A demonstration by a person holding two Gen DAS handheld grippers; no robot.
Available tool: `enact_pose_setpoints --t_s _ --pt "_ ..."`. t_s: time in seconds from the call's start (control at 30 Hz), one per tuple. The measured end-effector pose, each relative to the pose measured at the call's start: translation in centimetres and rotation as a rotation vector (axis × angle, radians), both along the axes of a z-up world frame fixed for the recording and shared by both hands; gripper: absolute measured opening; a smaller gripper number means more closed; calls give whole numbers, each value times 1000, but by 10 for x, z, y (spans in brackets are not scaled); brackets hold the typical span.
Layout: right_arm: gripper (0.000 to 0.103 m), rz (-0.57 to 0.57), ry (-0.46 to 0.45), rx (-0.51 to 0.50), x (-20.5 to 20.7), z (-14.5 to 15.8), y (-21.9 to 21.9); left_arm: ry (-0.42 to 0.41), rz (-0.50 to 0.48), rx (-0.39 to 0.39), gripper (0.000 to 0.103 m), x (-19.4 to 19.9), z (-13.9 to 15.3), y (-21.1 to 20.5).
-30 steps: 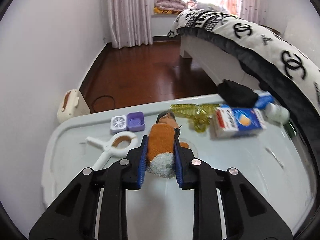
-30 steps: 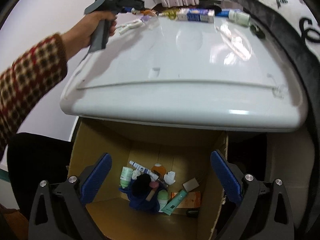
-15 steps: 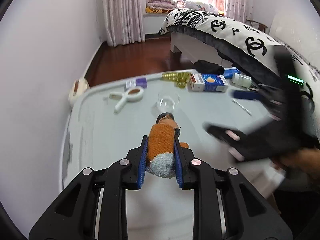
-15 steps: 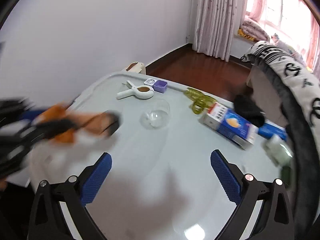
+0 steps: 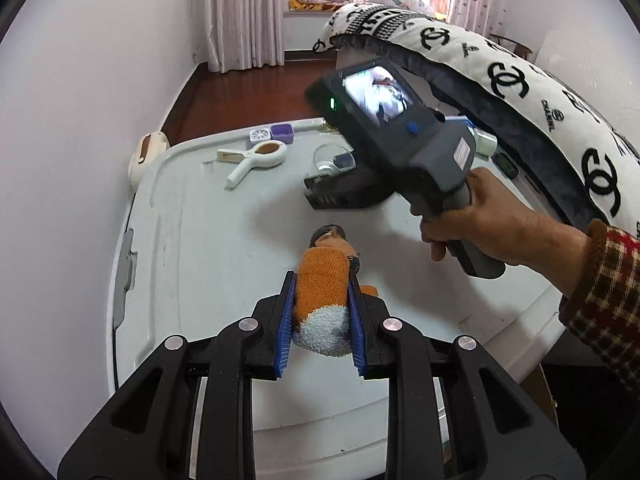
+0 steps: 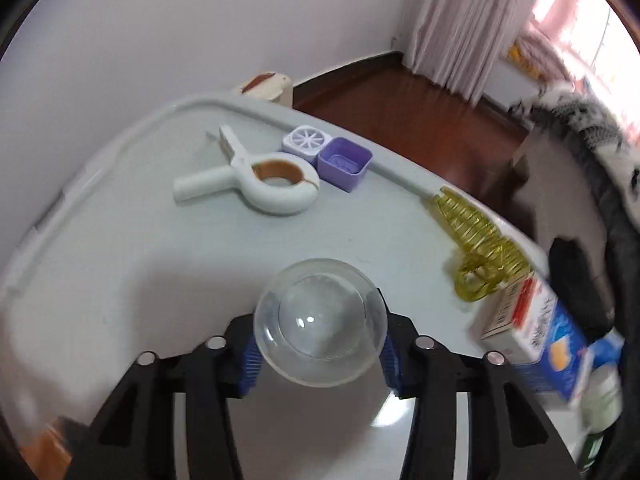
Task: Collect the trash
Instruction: 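Grasp the orange plush toy with the left gripper while the right grasps the clear glass dome, then lower the plush toy and glass dome into the box and open both grippers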
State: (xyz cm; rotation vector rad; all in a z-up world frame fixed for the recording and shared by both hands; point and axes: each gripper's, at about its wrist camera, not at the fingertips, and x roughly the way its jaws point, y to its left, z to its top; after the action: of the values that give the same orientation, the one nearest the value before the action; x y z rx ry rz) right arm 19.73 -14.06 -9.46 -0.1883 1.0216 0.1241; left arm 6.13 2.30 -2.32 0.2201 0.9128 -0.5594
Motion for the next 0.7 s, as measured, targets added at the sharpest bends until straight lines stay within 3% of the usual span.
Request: enact_pose_setpoints --t_s 0.13,0.3,0.4,0.5,0.6,0.7 --pt "47 -59 1 83 -8 8 -15 -3 4 -9 23 -2 2 1" --pt "47 -52 -59 166 -62 50 -24 -31 -14 -22 23 -10 12 3" --pt "47 -34 -94 193 -124 82 -21 -64 -30 -6 23 -29 20 2" --pt "47 -21 -97 156 -206 98 -7 -114 -58 7 23 -67 31 2" --pt "47 -43 -28 185 -284 88 2 -108 -89 21 23 -119 28 5" --pt "47 -98 68 206 -348 53 13 -8 -105 30 23 -167 5 15"
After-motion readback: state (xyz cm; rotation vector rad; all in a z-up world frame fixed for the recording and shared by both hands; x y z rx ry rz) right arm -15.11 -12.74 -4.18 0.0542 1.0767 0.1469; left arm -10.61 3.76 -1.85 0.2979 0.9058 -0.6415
